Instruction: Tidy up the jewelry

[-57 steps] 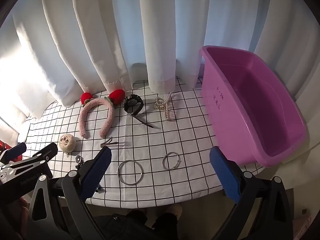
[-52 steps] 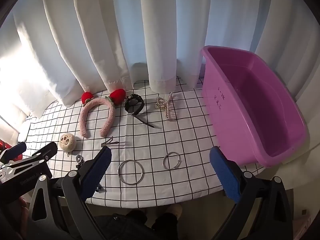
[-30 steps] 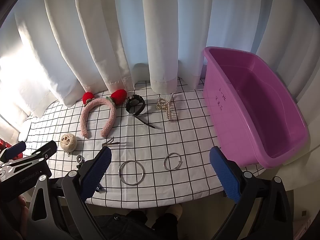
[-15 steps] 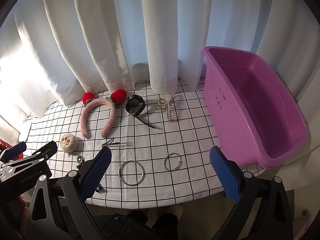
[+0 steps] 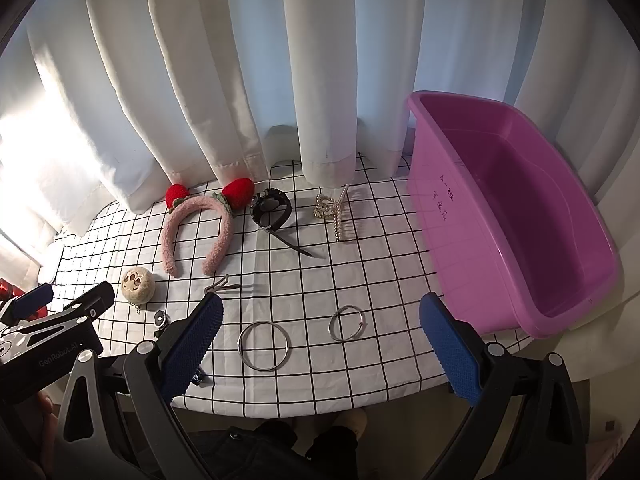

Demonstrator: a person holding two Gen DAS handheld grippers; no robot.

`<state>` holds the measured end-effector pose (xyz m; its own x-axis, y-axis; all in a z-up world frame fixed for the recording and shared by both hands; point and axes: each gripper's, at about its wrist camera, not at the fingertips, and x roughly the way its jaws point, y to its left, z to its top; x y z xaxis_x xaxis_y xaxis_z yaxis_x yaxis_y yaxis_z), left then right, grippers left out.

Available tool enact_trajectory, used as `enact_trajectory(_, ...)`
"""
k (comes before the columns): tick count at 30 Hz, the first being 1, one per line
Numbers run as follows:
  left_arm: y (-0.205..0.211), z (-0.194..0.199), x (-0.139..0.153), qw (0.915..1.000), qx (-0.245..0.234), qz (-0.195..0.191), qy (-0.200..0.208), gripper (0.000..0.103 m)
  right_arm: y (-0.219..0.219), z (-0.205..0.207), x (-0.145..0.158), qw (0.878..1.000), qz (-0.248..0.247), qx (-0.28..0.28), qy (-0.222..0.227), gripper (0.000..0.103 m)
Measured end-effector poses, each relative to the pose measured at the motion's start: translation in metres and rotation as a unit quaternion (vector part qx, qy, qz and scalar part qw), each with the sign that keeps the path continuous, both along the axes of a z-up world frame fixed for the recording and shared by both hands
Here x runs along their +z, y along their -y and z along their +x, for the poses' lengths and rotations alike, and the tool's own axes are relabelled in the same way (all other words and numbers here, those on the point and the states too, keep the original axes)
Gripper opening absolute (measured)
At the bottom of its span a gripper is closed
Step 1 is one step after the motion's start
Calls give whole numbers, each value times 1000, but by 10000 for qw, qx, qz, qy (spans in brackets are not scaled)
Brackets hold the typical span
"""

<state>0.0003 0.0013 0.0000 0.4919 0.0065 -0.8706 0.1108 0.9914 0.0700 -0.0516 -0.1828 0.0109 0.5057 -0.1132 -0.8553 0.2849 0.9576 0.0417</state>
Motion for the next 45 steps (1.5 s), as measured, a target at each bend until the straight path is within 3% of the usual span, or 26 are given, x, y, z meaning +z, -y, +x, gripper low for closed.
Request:
enact_trajectory(12,-1,4,-9,9999,71,-24,-111,97,0,3,-8,9999,87,26,-77,94)
enact_trajectory(18,-20,10,-22,9989,361,-118,-271,97,6,5,-28,9992,265,85,-299,94)
enact_trajectory(24,-51,13,-53,9970,616,-240,-404,97,4,9,-72,9963,446,323,-653,94)
enact_trajectory(31,-81,3,-113,9945,687,-247,-754,97,-6,12,-121,9922,488,590,-982,94)
enact_trajectory(37,-79,-3,-154,9911,691,-387,-1066,97,14,13,-154,9922,349,378,-1137,94)
enact_trajectory(41,-69,1,-172,9920,632,-343,-1041,97,32,18,-169,9930,78,280,-1149,94)
enact_trajectory(45,-63,9,-185,9917,703,-380,-1011,97,48,28,-188,9922,153,305,-1195,94)
